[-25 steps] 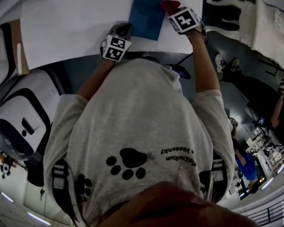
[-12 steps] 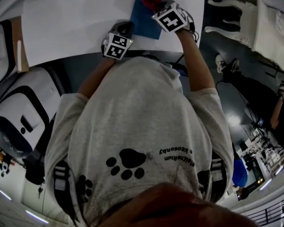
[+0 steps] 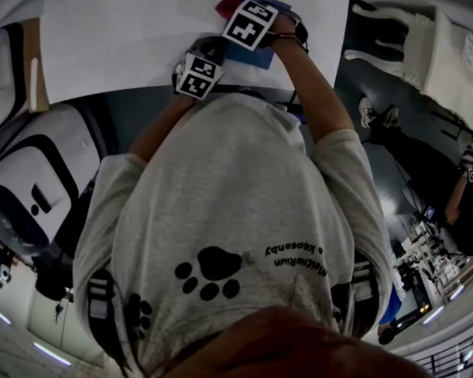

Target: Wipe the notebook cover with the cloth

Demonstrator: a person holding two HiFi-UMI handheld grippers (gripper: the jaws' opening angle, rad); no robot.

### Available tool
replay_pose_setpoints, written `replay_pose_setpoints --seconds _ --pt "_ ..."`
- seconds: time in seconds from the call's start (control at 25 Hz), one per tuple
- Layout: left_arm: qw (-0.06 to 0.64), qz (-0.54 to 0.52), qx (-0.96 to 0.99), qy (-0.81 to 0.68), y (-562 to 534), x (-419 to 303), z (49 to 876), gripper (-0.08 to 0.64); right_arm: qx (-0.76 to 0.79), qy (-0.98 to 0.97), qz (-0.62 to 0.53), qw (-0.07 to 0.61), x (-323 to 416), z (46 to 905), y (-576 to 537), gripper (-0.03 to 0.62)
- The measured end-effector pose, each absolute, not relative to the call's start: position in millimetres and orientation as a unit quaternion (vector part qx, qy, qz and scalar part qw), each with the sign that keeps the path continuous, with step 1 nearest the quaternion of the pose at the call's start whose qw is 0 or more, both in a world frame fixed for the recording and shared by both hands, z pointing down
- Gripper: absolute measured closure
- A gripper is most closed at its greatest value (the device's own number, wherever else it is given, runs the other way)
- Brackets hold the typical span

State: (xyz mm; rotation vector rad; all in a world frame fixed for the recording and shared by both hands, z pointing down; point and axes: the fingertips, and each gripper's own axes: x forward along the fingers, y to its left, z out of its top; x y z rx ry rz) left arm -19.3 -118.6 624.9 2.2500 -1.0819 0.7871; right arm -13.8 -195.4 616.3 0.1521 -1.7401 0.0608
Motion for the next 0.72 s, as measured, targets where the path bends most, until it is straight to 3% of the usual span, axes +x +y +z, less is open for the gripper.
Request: replay_pose_setpoints --seconds 0.28,0.72 --pt "0.261 0.291 0.83 -0.398 -115 -24 625 0.549 0.028 -0.722 0.0 0.692 -19 626 -188 0.52" --pt "0.258 0.289 0.83 -0.401 -109 -31 622 0.548 0.031 -0.7 -0.002 0.714 -2 624 -179 0.522"
